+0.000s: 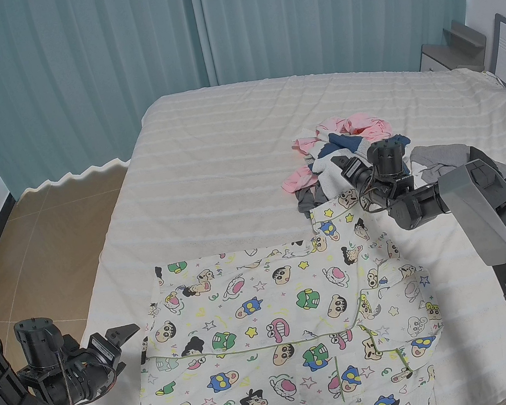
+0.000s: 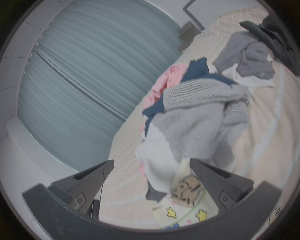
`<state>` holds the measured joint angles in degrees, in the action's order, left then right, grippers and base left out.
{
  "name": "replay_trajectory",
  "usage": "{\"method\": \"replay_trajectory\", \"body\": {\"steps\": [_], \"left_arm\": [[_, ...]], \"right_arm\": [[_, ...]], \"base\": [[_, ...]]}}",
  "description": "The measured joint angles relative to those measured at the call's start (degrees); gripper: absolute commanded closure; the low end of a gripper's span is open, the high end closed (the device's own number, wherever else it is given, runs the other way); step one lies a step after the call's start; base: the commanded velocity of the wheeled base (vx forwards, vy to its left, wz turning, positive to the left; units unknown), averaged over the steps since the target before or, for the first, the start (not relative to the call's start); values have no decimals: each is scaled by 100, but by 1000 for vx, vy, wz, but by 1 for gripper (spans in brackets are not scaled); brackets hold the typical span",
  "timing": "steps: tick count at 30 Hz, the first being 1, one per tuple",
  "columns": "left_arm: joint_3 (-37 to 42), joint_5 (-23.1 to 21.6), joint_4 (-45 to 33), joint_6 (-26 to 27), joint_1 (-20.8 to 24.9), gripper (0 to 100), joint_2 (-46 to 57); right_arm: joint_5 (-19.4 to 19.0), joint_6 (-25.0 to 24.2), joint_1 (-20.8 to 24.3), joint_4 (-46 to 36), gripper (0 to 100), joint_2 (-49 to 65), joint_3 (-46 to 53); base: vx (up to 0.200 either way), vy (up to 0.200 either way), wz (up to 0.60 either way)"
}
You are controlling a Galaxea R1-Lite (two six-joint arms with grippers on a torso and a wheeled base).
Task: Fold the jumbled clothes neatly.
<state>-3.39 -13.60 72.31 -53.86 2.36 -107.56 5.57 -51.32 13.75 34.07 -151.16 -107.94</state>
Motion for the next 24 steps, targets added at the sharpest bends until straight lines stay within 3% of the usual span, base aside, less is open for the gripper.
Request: {"method": "replay_trajectory", "body": {"steps": [9,19,24], "left_arm": [[1,-2,5,0,0,0,0],[-68,-49,233,49,6,0,-11],[-534,-87,268,774,9,0,-158]], "right_arm": [[247,-2,-216,-396,0,244,-94],[80,9,-364,-273,0,992,2065],[-148,145,-405,50,0,1563,3482]], "base": [[0,0,0],[0,0,0],[0,0,0]]}}
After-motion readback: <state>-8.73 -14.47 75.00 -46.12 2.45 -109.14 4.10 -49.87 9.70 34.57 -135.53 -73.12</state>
